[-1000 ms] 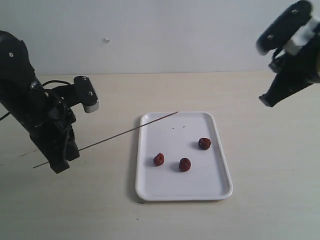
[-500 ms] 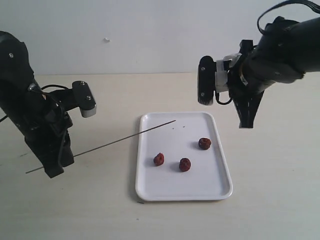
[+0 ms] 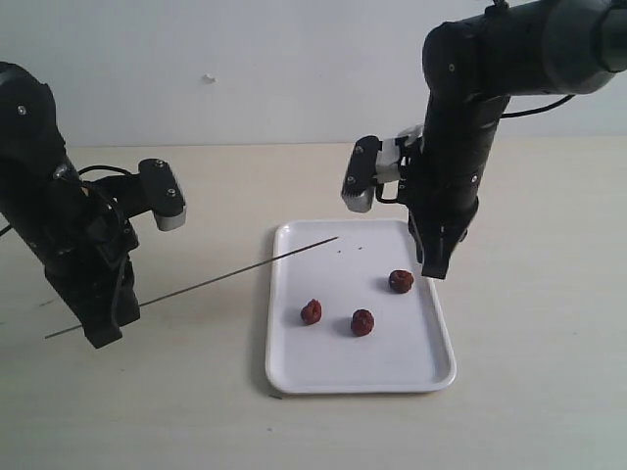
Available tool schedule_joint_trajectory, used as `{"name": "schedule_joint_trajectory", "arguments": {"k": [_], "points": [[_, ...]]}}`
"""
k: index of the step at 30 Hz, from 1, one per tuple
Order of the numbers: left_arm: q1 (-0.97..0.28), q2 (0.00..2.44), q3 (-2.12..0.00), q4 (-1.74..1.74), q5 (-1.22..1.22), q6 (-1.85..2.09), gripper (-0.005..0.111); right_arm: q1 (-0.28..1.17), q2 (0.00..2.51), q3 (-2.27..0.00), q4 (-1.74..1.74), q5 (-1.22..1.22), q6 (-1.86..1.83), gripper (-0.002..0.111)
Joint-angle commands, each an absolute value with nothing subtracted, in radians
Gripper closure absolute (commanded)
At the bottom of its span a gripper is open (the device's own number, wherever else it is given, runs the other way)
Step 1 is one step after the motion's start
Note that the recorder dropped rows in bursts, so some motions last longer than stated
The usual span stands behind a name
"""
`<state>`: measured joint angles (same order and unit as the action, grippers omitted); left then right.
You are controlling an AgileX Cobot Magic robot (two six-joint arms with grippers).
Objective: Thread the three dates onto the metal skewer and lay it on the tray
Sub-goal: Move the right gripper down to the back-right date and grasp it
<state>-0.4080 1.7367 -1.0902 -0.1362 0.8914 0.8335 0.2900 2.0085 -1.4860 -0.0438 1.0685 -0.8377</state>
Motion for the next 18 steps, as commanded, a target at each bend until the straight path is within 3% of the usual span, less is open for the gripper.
{"name": "schedule_joint_trajectory", "arguments": {"k": [1,13,18], "points": [[-0.406,1.734,-1.096,-0.136,0.896,0.827,0.107,0.291,2.046,-1.536,0.025,1.092,-0.855,0.104],[-0.406,1.734,-1.096,-0.136,0.896,0.827,0.107,0.291,2.123,-1.557,0.028,1.063,-0.853,0.055],[-0.406,1.734,-1.096,-0.136,0.896,0.829,0.107,0.291,2.140,-1.557,0.028,1.002,-0.851,0.049]]}}
